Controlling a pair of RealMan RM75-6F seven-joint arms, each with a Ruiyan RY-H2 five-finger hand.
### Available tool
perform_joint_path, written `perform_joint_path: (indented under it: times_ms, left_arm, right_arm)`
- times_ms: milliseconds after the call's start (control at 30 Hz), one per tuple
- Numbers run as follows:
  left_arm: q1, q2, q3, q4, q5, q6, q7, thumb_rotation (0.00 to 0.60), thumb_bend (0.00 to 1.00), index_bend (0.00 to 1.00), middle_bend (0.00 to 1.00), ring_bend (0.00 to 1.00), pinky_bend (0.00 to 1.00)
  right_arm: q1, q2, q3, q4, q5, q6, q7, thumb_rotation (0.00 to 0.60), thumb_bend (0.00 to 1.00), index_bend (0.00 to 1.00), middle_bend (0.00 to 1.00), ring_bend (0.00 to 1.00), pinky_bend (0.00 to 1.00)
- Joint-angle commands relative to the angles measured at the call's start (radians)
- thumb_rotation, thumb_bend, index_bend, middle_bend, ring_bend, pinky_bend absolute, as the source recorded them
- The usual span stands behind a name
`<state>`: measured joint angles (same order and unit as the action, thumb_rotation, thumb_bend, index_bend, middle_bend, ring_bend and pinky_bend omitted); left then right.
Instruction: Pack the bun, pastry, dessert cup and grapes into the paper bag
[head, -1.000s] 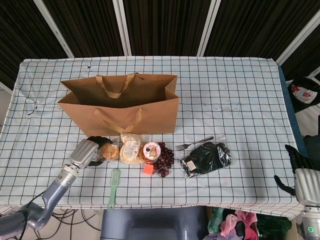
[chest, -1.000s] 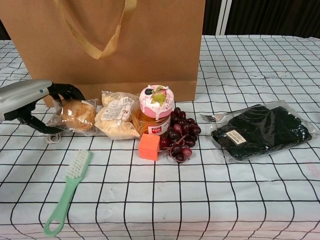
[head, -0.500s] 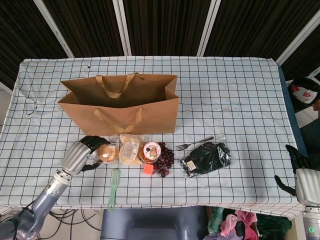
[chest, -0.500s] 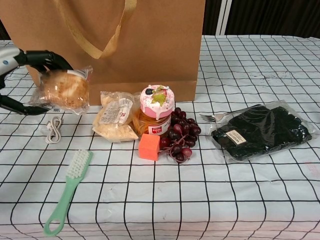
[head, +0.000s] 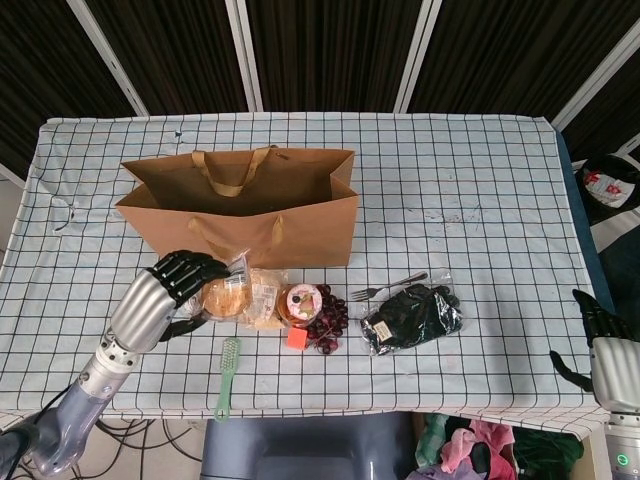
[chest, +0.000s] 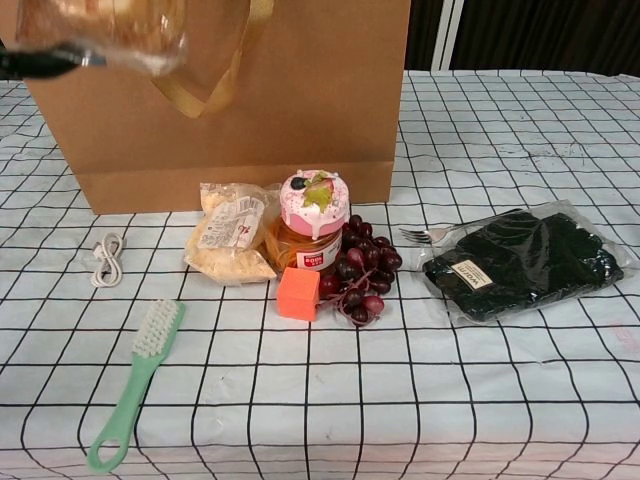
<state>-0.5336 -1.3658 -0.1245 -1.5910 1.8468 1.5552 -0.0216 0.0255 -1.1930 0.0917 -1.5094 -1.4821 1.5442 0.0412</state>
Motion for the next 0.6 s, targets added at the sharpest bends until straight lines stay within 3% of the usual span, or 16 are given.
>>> perform_joint_path:
  times_ms: [33,300,600]
  left_arm:
    - [-0.063,0.022,-0.095,-0.05,-0.024,-0.029,0.056,0.6,0.37,0.34,0.35,0.26,0.33]
    - [-0.168,0.029,-0.258,-0.043,-0.239,-0.181,0.119,0.6,0.37,0.33,0.35,0.26,0.33]
    - [-0.23,0.012,-0.304,0.048,-0.428,-0.324,0.135,0.6,0.36,0.32,0.34,0.25,0.33]
  right_arm:
    - [0.001,-0.002,0.0,0.001,0.001,-0.002,-0.003,0.6,0.2,0.04,0.1,0.19,0.23]
    - [0.002,-0.006,-0.002,0.002,0.005,-0.009,-0.012,0.6,0.2,0.04,0.1,0.19,0.23]
    - [0.009,-0.016,-0.006,0.008,0.006,-0.024,-0.025,0.6,0.2,0.04,0.1,0.19,0.23]
